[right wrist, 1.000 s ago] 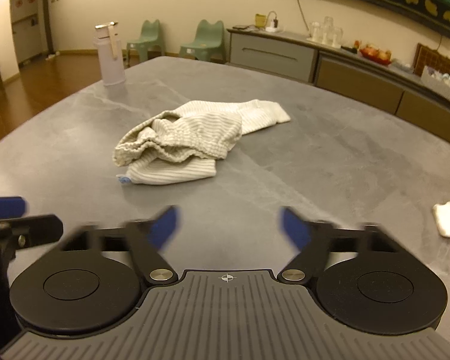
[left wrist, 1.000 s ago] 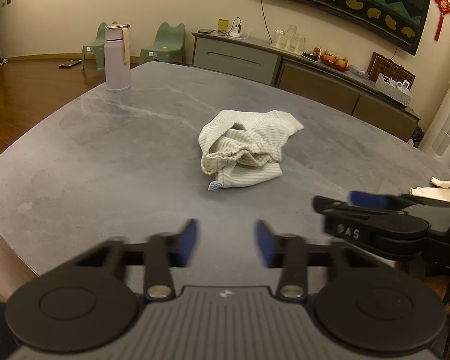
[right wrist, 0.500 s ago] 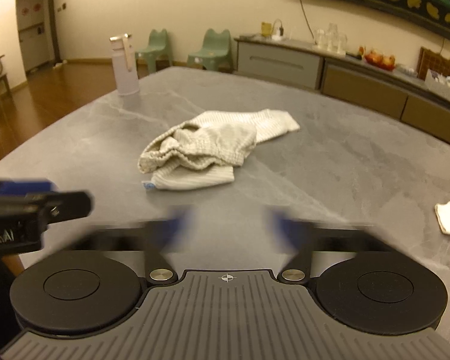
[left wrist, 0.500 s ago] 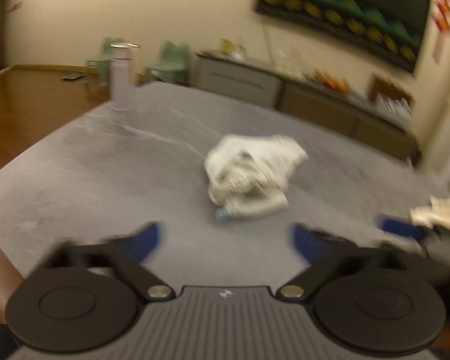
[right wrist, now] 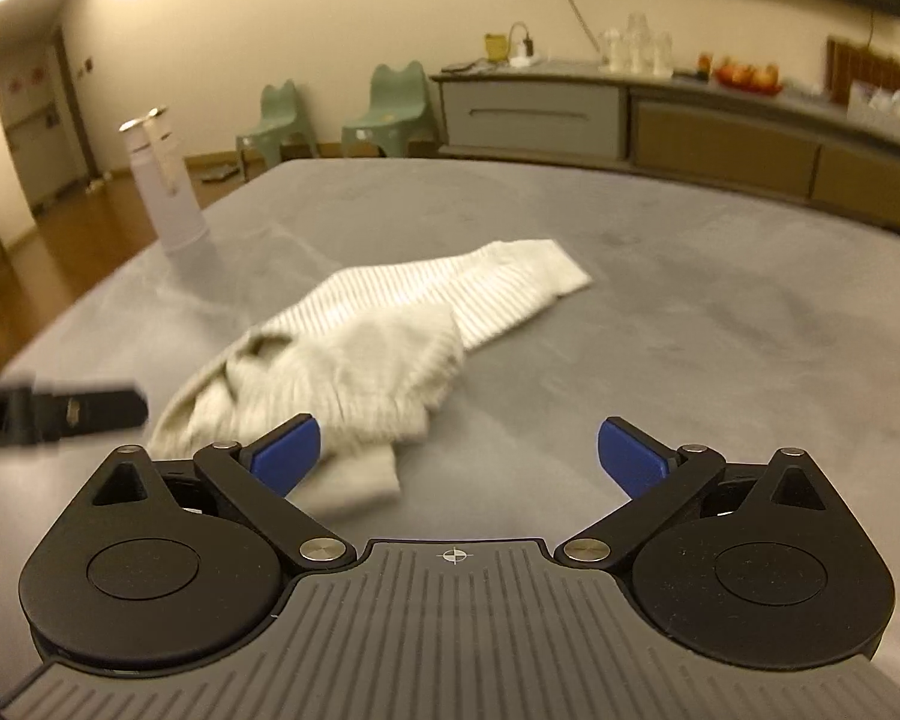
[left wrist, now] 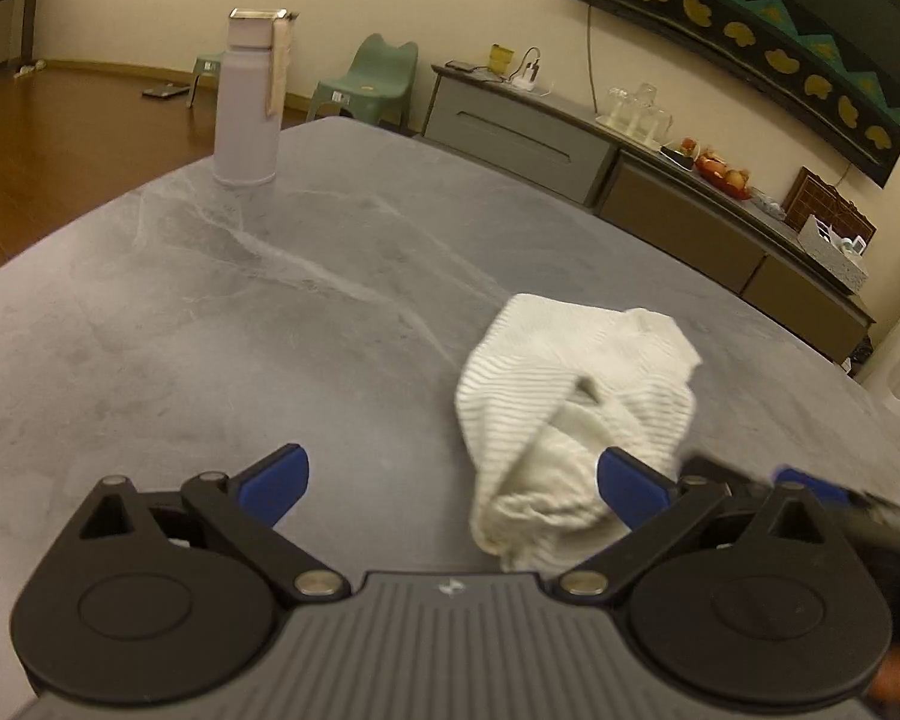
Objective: Fold clothes
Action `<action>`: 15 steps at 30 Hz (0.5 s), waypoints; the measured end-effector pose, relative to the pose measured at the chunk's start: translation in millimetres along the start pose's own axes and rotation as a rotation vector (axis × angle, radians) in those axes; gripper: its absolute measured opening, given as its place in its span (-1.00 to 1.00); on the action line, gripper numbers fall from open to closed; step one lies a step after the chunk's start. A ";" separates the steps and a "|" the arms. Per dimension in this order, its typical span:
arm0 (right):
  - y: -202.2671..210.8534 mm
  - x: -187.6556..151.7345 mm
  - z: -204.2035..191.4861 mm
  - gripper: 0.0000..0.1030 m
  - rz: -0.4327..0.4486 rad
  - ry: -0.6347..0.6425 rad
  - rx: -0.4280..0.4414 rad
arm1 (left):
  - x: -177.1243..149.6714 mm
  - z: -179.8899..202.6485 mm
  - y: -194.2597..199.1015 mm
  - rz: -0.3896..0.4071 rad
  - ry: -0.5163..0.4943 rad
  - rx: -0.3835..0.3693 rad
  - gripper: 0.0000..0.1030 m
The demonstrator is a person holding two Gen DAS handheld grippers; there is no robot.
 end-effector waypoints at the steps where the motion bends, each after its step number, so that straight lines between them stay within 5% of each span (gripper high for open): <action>1: -12.1 4.6 -3.0 0.94 -0.005 -0.008 0.010 | -0.5 -5.8 -2.0 -0.001 0.012 -0.009 1.00; 3: -36.6 10.9 -10.8 0.87 -0.022 -0.008 0.025 | -1.7 -17.8 -4.8 -0.010 0.041 -0.028 1.00; 6: -65.3 13.3 -23.6 0.43 -0.071 0.002 0.076 | 1.1 -31.5 -3.1 -0.009 0.114 -0.062 1.00; 8: -65.1 21.4 -32.2 -0.48 -0.076 0.025 0.144 | 4.6 -38.2 1.1 0.004 0.165 -0.089 1.00; 9: -57.9 31.2 -32.2 -0.68 -0.060 0.027 0.138 | 6.2 -40.8 4.2 0.014 0.186 -0.097 1.00; 15: 65.5 83.9 -6.0 -0.85 0.241 -0.197 0.255 | 10.2 -40.7 19.9 0.075 0.201 -0.124 1.00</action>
Point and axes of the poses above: each gripper's, at about its wrist camera, not at the fingertips, and y roughly against the way its jaws point, z to its right, x to its top, the point moved 5 cm from there along -y, roughly the way its jaws point, and after that the axes turned 6 degrees about -x, right-handed, at the moved point
